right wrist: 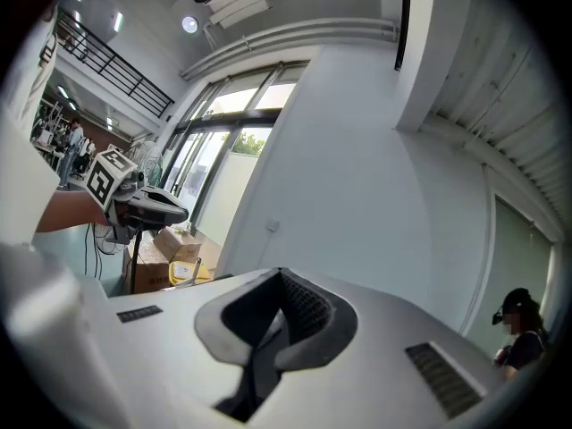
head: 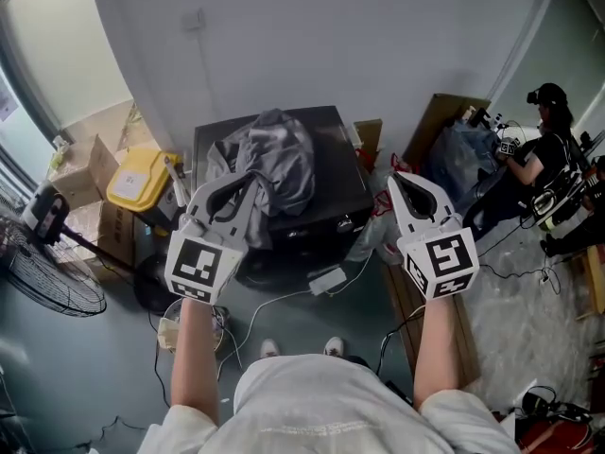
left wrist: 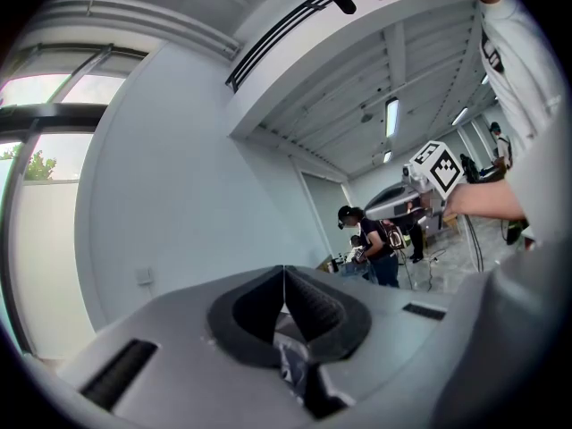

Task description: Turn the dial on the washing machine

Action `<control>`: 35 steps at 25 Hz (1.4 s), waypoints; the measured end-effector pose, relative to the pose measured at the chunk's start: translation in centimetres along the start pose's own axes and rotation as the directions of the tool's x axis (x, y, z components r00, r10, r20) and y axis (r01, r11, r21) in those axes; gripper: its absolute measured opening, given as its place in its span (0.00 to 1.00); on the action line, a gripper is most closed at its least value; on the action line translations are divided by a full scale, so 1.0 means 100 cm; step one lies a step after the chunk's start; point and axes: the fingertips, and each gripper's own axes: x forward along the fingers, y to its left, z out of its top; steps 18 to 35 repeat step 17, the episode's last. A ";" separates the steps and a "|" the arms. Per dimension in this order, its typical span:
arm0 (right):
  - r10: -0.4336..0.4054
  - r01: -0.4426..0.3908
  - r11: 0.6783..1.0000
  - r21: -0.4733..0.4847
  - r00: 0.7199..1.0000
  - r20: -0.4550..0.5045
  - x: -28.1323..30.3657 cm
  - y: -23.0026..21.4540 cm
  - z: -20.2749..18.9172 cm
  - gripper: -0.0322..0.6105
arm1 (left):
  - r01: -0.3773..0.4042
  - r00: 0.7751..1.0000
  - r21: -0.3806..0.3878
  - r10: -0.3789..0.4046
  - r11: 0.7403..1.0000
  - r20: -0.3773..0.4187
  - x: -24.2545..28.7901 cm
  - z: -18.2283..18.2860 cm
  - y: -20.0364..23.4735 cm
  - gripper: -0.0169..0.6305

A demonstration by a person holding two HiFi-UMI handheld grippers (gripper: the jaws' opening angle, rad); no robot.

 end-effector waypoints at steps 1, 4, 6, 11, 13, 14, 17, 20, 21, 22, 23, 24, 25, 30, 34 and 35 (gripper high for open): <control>0.001 -0.001 1.000 0.000 1.000 0.000 0.000 0.000 -0.001 0.07 | -0.001 1.000 0.001 0.001 1.000 -0.001 0.000 -0.001 0.000 0.05; 0.005 -0.005 1.000 -0.004 1.000 -0.001 0.001 0.001 -0.001 0.07 | -0.004 1.000 -0.001 0.004 1.000 -0.003 0.000 -0.002 0.001 0.05; 0.006 -0.006 1.000 -0.005 1.000 0.000 0.001 0.001 0.000 0.07 | -0.003 1.000 -0.001 0.003 1.000 -0.003 0.001 -0.002 0.001 0.05; 0.006 -0.006 1.000 -0.002 1.000 0.004 0.001 -0.001 -0.001 0.07 | -0.001 1.000 -0.005 0.001 1.000 -0.002 0.003 -0.003 -0.001 0.05; 0.006 -0.006 1.000 -0.001 1.000 0.003 0.001 -0.001 -0.003 0.07 | 0.000 1.000 -0.007 0.000 1.000 -0.002 0.004 -0.005 -0.002 0.05; 0.006 -0.006 1.000 0.000 1.000 0.003 0.002 -0.001 -0.004 0.07 | 0.001 1.000 -0.007 -0.001 1.000 -0.002 0.005 -0.006 -0.003 0.05; 0.007 -0.007 1.000 0.000 1.000 0.003 0.003 -0.001 -0.006 0.07 | 0.005 1.000 -0.006 -0.005 1.000 -0.001 0.006 -0.007 -0.004 0.05; 0.007 -0.007 1.000 0.000 1.000 0.003 0.003 -0.001 -0.006 0.07 | 0.005 1.000 -0.006 -0.005 1.000 -0.001 0.006 -0.007 -0.004 0.05; 0.007 -0.007 1.000 0.000 1.000 0.003 0.003 -0.001 -0.006 0.07 | 0.005 1.000 -0.006 -0.005 1.000 -0.001 0.006 -0.007 -0.004 0.05; 0.007 -0.007 1.000 0.000 1.000 0.003 0.003 -0.001 -0.006 0.07 | 0.005 1.000 -0.006 -0.005 1.000 -0.001 0.006 -0.007 -0.004 0.05; 0.007 -0.007 1.000 0.000 1.000 0.003 0.003 -0.001 -0.006 0.07 | 0.005 1.000 -0.006 -0.005 1.000 -0.001 0.006 -0.007 -0.004 0.05; 0.007 -0.007 1.000 0.000 1.000 0.003 0.003 -0.001 -0.006 0.07 | 0.005 1.000 -0.006 -0.005 1.000 -0.001 0.006 -0.007 -0.004 0.05; 0.007 -0.007 1.000 0.000 1.000 0.003 0.003 -0.001 -0.006 0.07 | 0.005 1.000 -0.006 -0.005 1.000 -0.001 0.006 -0.007 -0.004 0.05; 0.007 -0.007 1.000 0.000 1.000 0.003 0.003 -0.001 -0.006 0.07 | 0.005 1.000 -0.006 -0.005 1.000 -0.001 0.006 -0.007 -0.004 0.05; 0.007 -0.007 1.000 0.000 1.000 0.003 0.003 -0.001 -0.006 0.07 | 0.005 1.000 -0.006 -0.005 1.000 -0.001 0.006 -0.007 -0.004 0.05; 0.007 -0.007 1.000 0.000 1.000 0.003 0.003 -0.001 -0.006 0.07 | 0.005 1.000 -0.006 -0.005 1.000 -0.001 0.006 -0.007 -0.004 0.05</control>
